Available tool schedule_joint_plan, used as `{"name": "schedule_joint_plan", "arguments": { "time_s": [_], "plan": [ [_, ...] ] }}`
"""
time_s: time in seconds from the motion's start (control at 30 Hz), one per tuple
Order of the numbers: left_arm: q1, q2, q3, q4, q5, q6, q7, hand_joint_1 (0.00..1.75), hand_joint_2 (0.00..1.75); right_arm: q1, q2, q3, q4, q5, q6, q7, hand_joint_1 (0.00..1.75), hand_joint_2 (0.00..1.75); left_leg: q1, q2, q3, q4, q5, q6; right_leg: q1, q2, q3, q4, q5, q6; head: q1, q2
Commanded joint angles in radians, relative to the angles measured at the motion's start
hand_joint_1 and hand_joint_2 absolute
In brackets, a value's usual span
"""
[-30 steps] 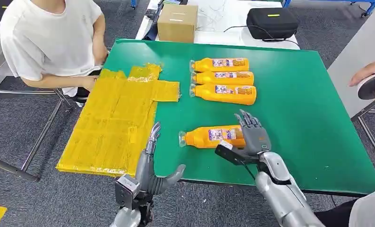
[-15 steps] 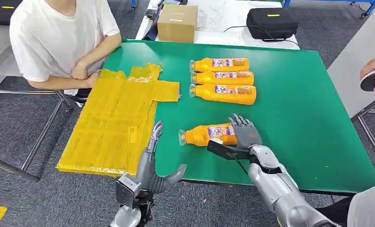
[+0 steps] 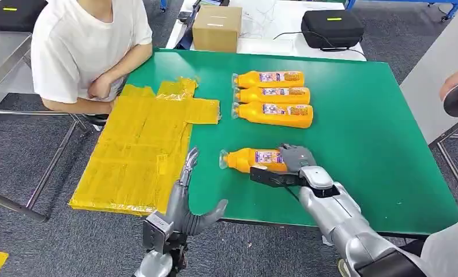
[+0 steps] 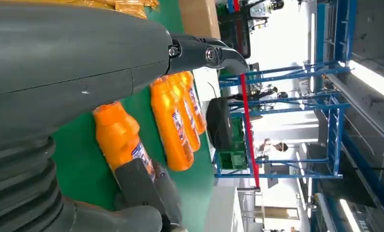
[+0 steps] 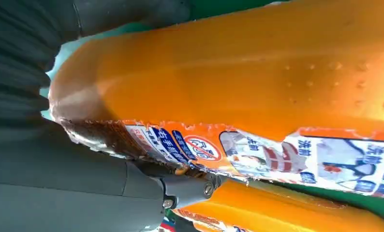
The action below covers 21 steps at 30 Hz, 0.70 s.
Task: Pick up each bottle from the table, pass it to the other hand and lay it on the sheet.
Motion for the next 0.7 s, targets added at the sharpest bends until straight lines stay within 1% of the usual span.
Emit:
{"name": "schedule_joint_plan", "arguments": {
  "time_s": [0.03,0.2,0.23,0.27,0.3,0.33,0.4,0.47,0.5,0.53,0.57,0.6,0.63,0.67,0.7],
  "plan": [
    [-0.030,0.010,0.007,0.031,0.001,0.001,0.006,0.00,1.75,-0.053,0.016,0.061,0.121,0.002,0.015,0.007,1.71,1.75,0.001,0.000,0.005,-0.001,-0.002,-0.002,0.001,0.000,0.005,-0.001,-0.001,-0.002,0.000,0.000],
    [-0.032,0.008,0.010,0.035,-0.002,0.004,0.006,0.00,1.75,-0.059,0.017,0.047,0.131,-0.025,0.029,-0.007,1.75,1.75,0.001,0.000,0.003,-0.001,-0.001,-0.002,0.001,0.000,0.004,-0.001,-0.001,-0.002,0.000,0.000],
    [-0.033,0.009,0.011,0.035,-0.002,0.004,0.006,0.00,1.75,-0.055,0.022,0.015,0.131,-0.070,0.045,-0.042,1.75,1.75,0.001,0.000,0.002,0.000,-0.001,-0.001,0.001,0.000,0.002,-0.001,0.000,-0.001,0.000,0.000],
    [-0.035,0.009,0.011,0.039,-0.001,0.002,0.006,0.00,1.75,-0.051,0.023,-0.016,0.132,-0.116,0.066,-0.073,1.75,1.75,0.001,0.000,0.004,0.000,-0.002,-0.002,0.002,0.000,0.004,-0.001,-0.001,-0.003,0.000,0.000],
    [-0.041,0.009,0.008,0.049,0.006,-0.008,0.005,0.00,1.75,-0.036,0.022,-0.084,0.132,-0.219,0.124,-0.138,1.75,1.75,0.001,-0.001,0.003,-0.001,-0.001,-0.002,0.001,-0.001,0.003,-0.001,-0.001,-0.002,0.000,0.000],
    [-0.047,0.008,0.005,0.060,0.014,-0.015,0.002,0.00,1.75,-0.020,0.019,-0.129,0.128,-0.296,0.162,-0.171,1.75,1.75,0.001,-0.002,0.002,-0.001,0.000,-0.001,0.001,-0.002,0.003,-0.001,-0.001,-0.001,0.000,0.000],
    [-0.048,0.004,0.012,0.068,0.025,-0.001,-0.004,0.00,1.75,0.004,0.008,-0.133,0.111,-0.343,0.160,-0.207,1.75,1.75,0.001,-0.003,0.004,-0.001,0.000,-0.001,0.001,-0.003,0.005,-0.002,-0.001,-0.002,0.000,0.000],
    [-0.041,0.000,0.032,0.063,0.064,0.006,0.015,0.00,1.75,0.050,0.019,-0.184,0.071,-0.451,0.165,-0.263,1.75,1.75,0.002,-0.001,0.007,-0.002,-0.001,-0.002,0.002,-0.001,0.008,-0.003,-0.001,-0.002,0.000,0.000],
    [-0.036,0.002,0.038,0.056,0.082,0.006,0.022,0.00,1.75,0.082,0.022,-0.204,0.031,-0.511,0.169,-0.299,1.75,1.75,0.001,0.000,0.007,-0.001,-0.001,-0.001,0.002,0.000,0.007,-0.003,-0.001,-0.002,0.000,0.000],
    [-0.030,-0.001,0.052,0.052,0.105,0.013,0.033,0.00,1.75,0.118,0.026,-0.220,-0.017,-0.575,0.176,-0.331,1.75,1.75,0.002,0.000,0.011,-0.003,-0.002,-0.003,0.002,0.000,0.010,-0.004,-0.001,-0.003,0.000,0.000],
    [-0.020,-0.005,0.076,0.051,0.147,0.020,0.064,0.00,1.75,0.181,0.032,-0.230,-0.117,-0.653,0.166,-0.359,1.75,1.75,0.002,0.000,0.011,-0.002,-0.002,-0.003,0.003,0.000,0.010,-0.004,-0.001,-0.003,0.000,0.000],
    [-0.015,-0.004,0.089,0.053,0.177,0.015,0.088,0.00,1.75,0.230,0.036,-0.226,-0.203,-0.694,0.144,-0.357,1.75,1.75,0.003,0.001,0.011,-0.002,-0.002,-0.003,0.003,0.001,0.010,-0.004,0.000,-0.002,0.000,0.000],
    [-0.003,-0.013,0.119,0.059,0.235,0.011,0.146,0.00,1.75,0.286,0.049,-0.232,-0.310,-0.732,0.096,-0.360,1.75,1.75,0.003,0.001,0.012,-0.002,-0.002,-0.003,0.003,0.001,0.011,-0.004,0.000,-0.002,0.000,0.000],
    [0.008,-0.013,0.143,0.067,0.303,-0.009,0.199,0.00,1.75,0.356,0.063,-0.222,-0.455,-0.758,0.042,-0.358,1.75,1.75,0.003,0.001,0.014,-0.003,-0.002,-0.004,0.004,0.001,0.013,-0.005,-0.001,-0.003,0.000,0.000],
    [0.015,-0.012,0.161,0.077,0.366,-0.036,0.240,0.00,1.75,0.397,0.074,-0.214,-0.547,-0.784,0.020,-0.349,1.75,1.75,0.003,0.002,0.013,-0.003,-0.003,-0.004,0.004,0.003,0.011,-0.004,-0.001,-0.003,0.001,0.000]
  ]
}}
